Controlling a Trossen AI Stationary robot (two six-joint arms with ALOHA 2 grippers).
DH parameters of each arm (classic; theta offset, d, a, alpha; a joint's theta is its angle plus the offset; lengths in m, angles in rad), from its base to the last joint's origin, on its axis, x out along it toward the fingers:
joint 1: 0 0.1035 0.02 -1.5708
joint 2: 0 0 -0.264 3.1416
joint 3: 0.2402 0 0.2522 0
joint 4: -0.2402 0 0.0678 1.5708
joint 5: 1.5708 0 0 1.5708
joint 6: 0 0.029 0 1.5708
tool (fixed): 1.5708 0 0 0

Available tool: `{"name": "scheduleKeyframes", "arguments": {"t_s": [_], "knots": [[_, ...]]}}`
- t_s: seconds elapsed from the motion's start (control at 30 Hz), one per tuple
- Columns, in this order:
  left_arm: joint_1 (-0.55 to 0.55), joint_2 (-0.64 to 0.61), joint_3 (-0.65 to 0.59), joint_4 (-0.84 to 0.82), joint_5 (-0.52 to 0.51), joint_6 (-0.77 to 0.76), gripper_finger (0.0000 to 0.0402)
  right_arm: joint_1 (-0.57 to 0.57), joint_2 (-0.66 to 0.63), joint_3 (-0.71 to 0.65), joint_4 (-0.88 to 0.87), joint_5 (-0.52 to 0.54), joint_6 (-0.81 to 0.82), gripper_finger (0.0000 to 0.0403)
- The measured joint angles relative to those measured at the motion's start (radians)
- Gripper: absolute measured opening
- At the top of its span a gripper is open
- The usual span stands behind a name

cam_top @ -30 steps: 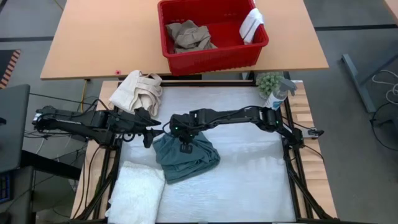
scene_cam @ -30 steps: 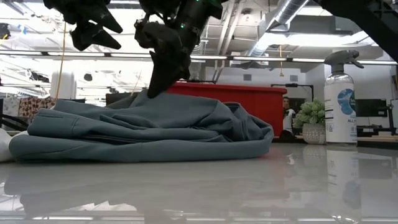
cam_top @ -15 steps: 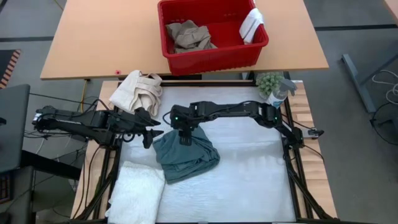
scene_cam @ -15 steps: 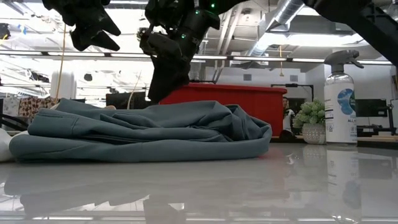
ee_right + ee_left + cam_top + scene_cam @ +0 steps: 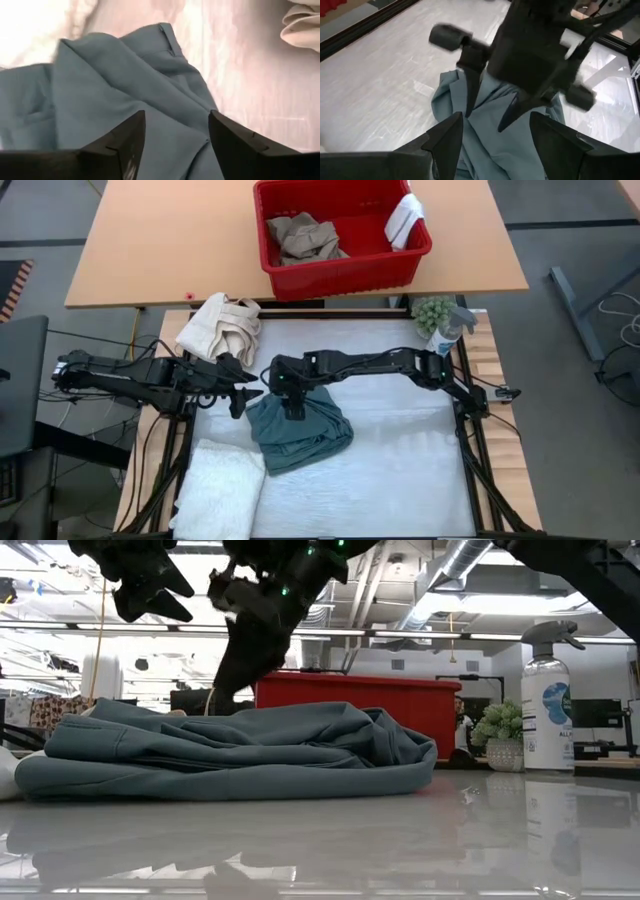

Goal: Fold Laundry from Bin
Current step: Fold the blue pants

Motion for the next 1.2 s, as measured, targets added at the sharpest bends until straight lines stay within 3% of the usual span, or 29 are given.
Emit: {"name": "scheduleKeyframes", "arguments": {"t_s": [0.6,0.8,1.03,1.2], "knots": [[0.000,0.000,0.000,-0.016,0.000,-0.021,0.0219,-0.010,0.051,-0.001,-0.074,-0.019,-0.073,0.0227],[0.000,0.000,0.000,-0.016,0.000,-0.022,0.0219,-0.007,0.049,-0.001,-0.075,-0.019,-0.074,0.0163],[0.000,0.000,0.000,-0.016,-0.004,-0.022,0.0219,0.000,0.048,0.014,-0.112,-0.012,-0.044,0.0026],[0.000,0.000,0.000,-0.017,-0.039,-0.021,0.0219,0.022,0.047,0.091,-0.166,0.026,-0.048,0.0029]]}}
